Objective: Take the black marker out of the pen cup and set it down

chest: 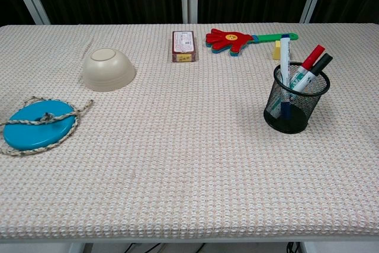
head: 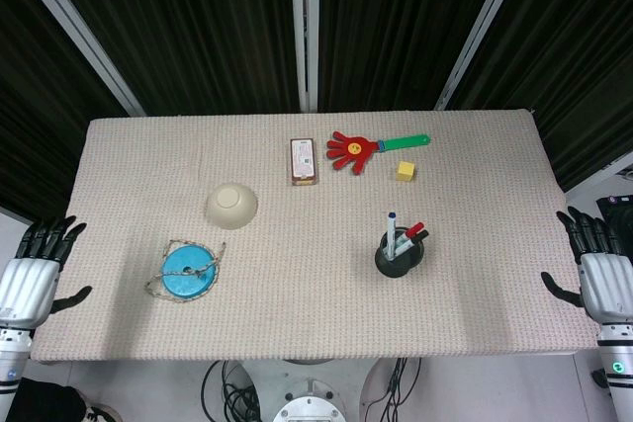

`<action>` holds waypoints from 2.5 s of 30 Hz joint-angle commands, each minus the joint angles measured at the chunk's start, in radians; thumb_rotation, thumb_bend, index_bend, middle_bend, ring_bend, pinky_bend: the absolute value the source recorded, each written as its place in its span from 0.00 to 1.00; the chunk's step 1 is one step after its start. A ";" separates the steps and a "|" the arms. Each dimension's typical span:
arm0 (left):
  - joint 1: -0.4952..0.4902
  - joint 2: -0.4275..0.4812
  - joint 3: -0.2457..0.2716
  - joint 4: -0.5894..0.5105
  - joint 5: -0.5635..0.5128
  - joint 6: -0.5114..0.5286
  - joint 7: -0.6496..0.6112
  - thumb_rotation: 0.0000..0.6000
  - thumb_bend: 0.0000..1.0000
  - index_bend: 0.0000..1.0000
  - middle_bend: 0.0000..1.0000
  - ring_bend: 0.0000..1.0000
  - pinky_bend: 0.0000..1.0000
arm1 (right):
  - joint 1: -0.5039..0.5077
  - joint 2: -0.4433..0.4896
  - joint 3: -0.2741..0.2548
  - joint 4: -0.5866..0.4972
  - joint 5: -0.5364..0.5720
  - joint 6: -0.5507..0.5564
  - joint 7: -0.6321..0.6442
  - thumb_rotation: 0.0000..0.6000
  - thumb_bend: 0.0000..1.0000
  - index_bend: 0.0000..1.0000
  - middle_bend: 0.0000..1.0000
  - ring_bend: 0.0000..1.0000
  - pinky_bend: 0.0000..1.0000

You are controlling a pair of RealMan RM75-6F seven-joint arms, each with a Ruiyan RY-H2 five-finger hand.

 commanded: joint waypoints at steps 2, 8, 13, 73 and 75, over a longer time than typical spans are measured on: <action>-0.002 -0.012 0.002 0.018 0.007 -0.001 -0.011 1.00 0.13 0.10 0.04 0.00 0.00 | 0.001 0.004 -0.006 -0.011 -0.008 -0.006 -0.009 1.00 0.18 0.00 0.00 0.00 0.00; -0.003 -0.011 0.002 0.015 0.014 0.004 -0.010 1.00 0.13 0.10 0.04 0.00 0.00 | 0.003 0.011 -0.013 -0.027 -0.020 -0.012 -0.002 1.00 0.18 0.00 0.00 0.00 0.00; -0.012 -0.007 -0.003 0.012 0.011 -0.007 -0.007 1.00 0.13 0.10 0.04 0.00 0.00 | 0.021 0.007 -0.006 -0.045 -0.030 -0.021 -0.013 1.00 0.18 0.00 0.00 0.00 0.00; 0.000 -0.023 0.013 0.079 0.000 -0.016 -0.074 1.00 0.13 0.10 0.04 0.00 0.00 | 0.336 -0.228 0.063 -0.089 0.177 -0.335 -0.243 1.00 0.30 0.44 0.00 0.00 0.00; 0.000 -0.024 0.013 0.079 0.000 -0.017 -0.073 1.00 0.13 0.10 0.04 0.00 0.00 | 0.337 -0.228 0.061 -0.089 0.177 -0.336 -0.241 1.00 0.30 0.45 0.00 0.00 0.00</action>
